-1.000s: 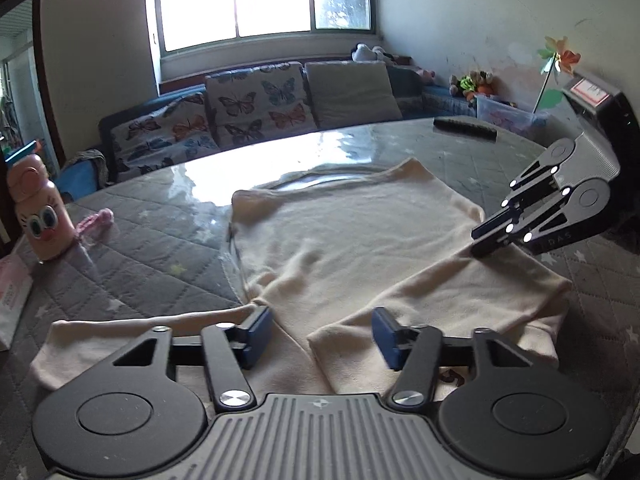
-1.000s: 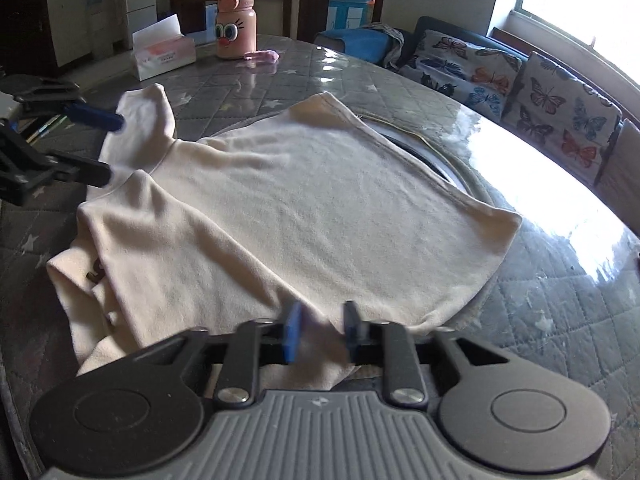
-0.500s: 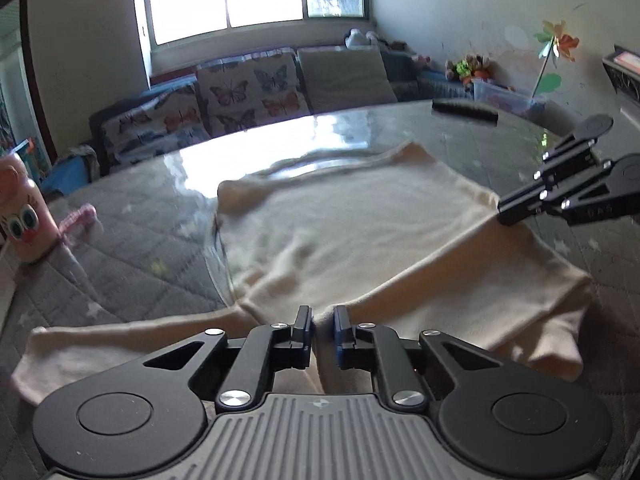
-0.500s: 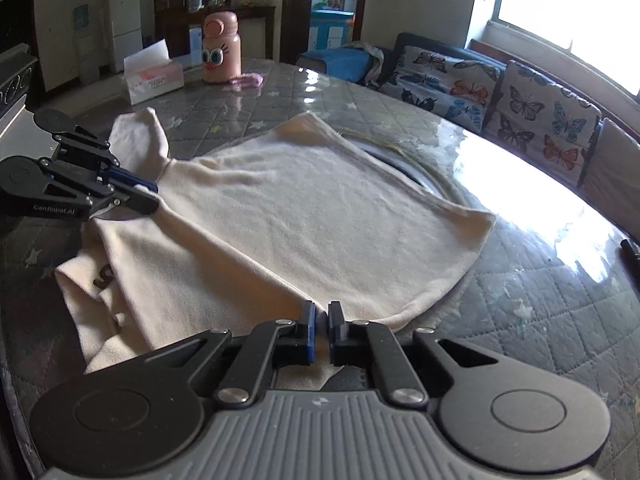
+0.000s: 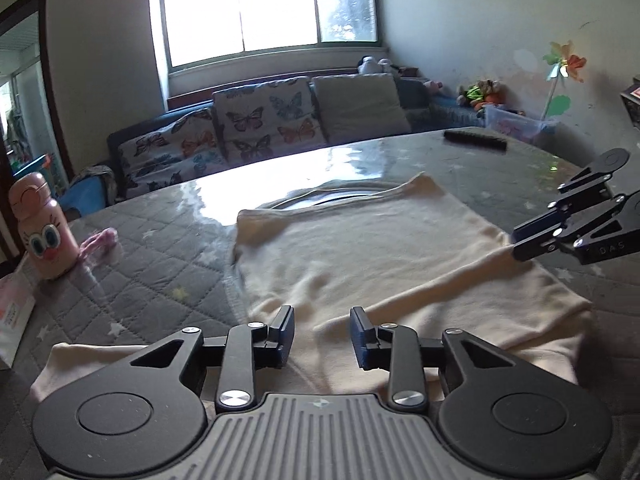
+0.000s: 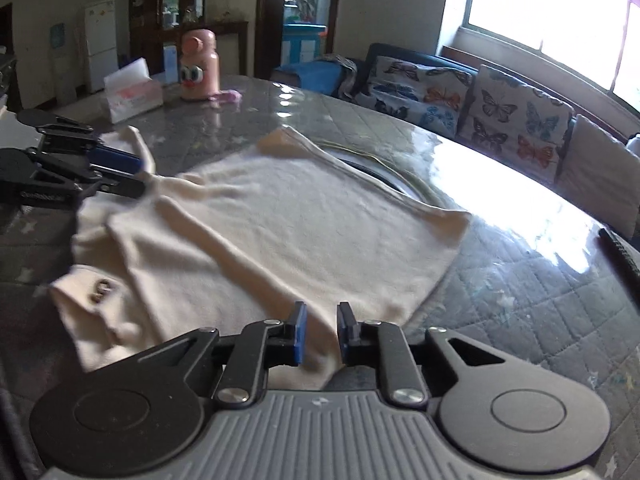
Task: Fold clothes
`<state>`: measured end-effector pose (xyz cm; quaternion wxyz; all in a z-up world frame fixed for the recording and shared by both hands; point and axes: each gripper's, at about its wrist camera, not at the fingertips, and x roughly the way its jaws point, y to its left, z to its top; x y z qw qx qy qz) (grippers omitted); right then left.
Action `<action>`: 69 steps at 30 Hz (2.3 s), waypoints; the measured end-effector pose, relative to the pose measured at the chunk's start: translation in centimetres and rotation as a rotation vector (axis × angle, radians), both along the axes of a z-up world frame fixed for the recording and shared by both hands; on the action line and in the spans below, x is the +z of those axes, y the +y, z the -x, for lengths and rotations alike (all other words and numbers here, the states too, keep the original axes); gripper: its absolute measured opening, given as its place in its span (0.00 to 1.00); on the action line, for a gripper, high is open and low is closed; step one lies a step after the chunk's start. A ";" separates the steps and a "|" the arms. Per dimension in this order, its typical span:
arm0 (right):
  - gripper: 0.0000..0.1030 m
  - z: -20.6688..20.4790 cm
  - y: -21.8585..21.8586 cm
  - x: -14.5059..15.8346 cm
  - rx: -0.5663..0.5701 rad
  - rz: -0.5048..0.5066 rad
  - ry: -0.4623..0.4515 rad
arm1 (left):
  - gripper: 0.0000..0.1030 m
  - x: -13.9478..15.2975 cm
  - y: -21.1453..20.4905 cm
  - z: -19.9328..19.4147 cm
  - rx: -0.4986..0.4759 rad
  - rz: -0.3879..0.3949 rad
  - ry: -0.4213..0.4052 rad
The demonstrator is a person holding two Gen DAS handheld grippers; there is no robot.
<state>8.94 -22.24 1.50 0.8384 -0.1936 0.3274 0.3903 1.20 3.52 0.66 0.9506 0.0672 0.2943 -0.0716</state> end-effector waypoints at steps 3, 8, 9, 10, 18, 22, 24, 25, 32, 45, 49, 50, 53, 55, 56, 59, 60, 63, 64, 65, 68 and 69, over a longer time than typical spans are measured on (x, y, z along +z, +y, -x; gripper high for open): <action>0.20 1.4 0.3 -0.1 0.039 -0.001 0.016 | 0.32 -0.7 -1.5 0.4 -0.070 -0.006 0.011; 0.20 2.9 0.4 -0.3 0.062 0.017 0.032 | 0.32 -2.9 -1.7 0.7 -0.086 -0.034 0.088; 0.20 3.2 0.4 -0.4 0.066 0.021 0.034 | 0.32 -3.0 -1.4 1.0 -0.082 -0.032 0.086; 0.20 3.5 0.4 -0.4 0.070 0.025 0.037 | 0.32 -2.8 -1.3 1.3 -0.083 -0.029 0.083; 0.20 3.8 2.3 0.7 0.097 0.000 0.026 | 0.32 -1.0 0.4 2.7 -0.014 0.005 0.026; 0.20 3.0 5.6 0.5 0.127 -0.020 0.028 | 0.36 -0.6 2.7 3.3 0.079 0.011 0.015; 0.20 2.8 7.1 0.1 0.139 -0.030 0.035 | 0.39 -0.4 4.0 3.8 0.127 0.006 0.010; 0.20 2.7 7.9 -0.1 0.144 -0.036 0.040 | 0.40 -0.4 4.7 4.0 0.154 0.004 0.011; 0.20 3.6 12.3 -1.9 0.216 -0.026 0.065 | 0.48 -1.2 9.9 4.3 0.376 0.031 0.044; 0.21 5.1 12.8 -1.9 0.236 -0.019 0.036 | 0.51 -2.3 17.1 1.8 0.726 0.055 0.062; 0.21 5.3 12.0 -1.1 0.223 -0.043 0.035 | 0.50 -2.8 18.7 0.9 0.793 0.066 0.074; 0.21 5.3 11.7 -1.0 0.215 -0.049 0.036 | 0.48 -2.8 18.9 0.8 0.794 0.077 0.073; 0.22 5.3 10.7 -0.6 0.190 -0.065 0.041 | 0.26 -2.9 19.3 0.4 0.793 0.094 0.071; 0.22 5.3 10.1 -0.3 0.173 -0.075 0.043 | 0.09 -2.6 19.1 0.3 0.786 0.092 0.066; 0.22 5.3 9.7 -0.2 0.165 -0.080 0.045 | 0.07 -2.4 18.9 0.2 0.782 0.091 0.063; 0.22 5.1 8.6 0.1 0.128 -0.099 0.047 | 0.05 -1.0 17.7 0.5 0.739 0.103 0.027; 0.22 5.0 8.1 0.2 0.111 -0.108 0.048 | 0.05 -0.4 17.1 0.7 0.718 0.108 0.011; 0.22 4.5 6.4 0.5 0.055 -0.138 0.058 | 0.05 1.9 14.4 1.1 0.619 0.121 -0.045; 0.22 4.3 5.7 0.5 0.034 -0.149 0.061 | 0.05 2.8 13.2 1.2 0.580 0.127 -0.064; 0.22 4.2 5.1 0.5 0.011 -0.159 0.063 | 0.05 3.6 12.0 1.3 0.538 0.133 -0.082; 0.22 4.0 3.3 0.6 -0.043 -0.183 0.061 | 0.05 5.6 8.1 1.6 0.404 0.150 -0.128; 0.22 4.0 2.7 0.6 -0.061 -0.192 0.060 | 0.05 6.1 6.8 1.6 0.359 0.156 -0.138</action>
